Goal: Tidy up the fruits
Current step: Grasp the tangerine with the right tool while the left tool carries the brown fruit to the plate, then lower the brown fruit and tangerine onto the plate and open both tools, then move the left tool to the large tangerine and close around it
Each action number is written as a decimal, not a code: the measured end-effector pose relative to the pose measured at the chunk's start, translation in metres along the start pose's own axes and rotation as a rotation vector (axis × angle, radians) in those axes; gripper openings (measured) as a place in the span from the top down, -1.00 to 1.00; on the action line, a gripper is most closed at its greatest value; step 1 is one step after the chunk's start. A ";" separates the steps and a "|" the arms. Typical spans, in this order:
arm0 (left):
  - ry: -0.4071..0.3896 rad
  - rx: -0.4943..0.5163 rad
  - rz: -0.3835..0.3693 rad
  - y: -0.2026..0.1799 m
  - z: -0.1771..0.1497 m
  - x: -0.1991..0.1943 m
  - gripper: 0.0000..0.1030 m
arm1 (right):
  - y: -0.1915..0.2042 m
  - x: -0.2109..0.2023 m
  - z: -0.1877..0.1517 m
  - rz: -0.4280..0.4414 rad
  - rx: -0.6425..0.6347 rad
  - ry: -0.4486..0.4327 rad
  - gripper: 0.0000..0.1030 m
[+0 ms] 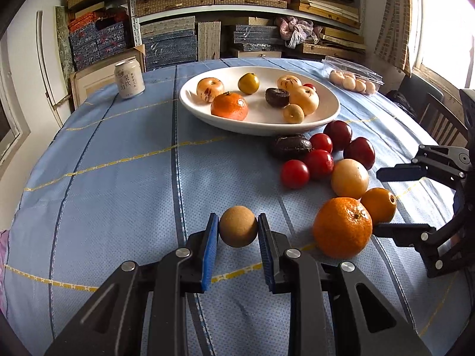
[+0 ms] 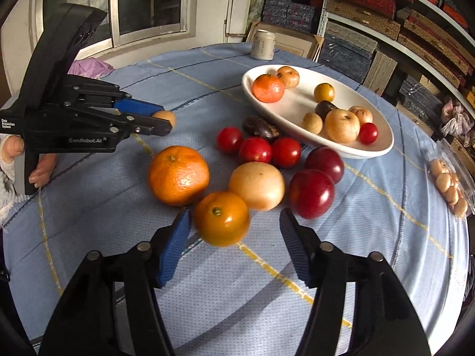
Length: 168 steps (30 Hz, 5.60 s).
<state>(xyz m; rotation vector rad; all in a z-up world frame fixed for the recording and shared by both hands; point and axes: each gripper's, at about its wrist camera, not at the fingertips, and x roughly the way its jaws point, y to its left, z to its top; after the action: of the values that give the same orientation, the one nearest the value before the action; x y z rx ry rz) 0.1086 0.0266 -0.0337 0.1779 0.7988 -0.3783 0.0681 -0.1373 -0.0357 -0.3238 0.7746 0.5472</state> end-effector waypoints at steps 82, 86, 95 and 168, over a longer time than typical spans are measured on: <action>-0.078 0.072 0.065 -0.044 0.123 0.097 -0.09 | -0.148 0.073 0.087 -0.256 0.329 0.007 0.27; -0.176 0.097 0.159 -0.051 0.122 0.078 -0.49 | -0.146 0.066 0.087 -0.319 0.325 -0.048 -0.46; -0.224 0.064 0.145 -0.048 0.127 0.061 -0.49 | -0.149 0.043 0.092 -0.299 0.340 -0.114 -0.54; 0.052 -0.099 0.126 0.005 -0.017 -0.005 -0.50 | -0.107 -0.064 -0.029 -0.210 0.535 -0.204 -0.92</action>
<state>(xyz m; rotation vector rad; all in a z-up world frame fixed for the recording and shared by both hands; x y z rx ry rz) 0.0965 0.0372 -0.0416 0.1446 0.8508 -0.2155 0.0752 -0.2597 -0.0002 0.1446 0.6506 0.1574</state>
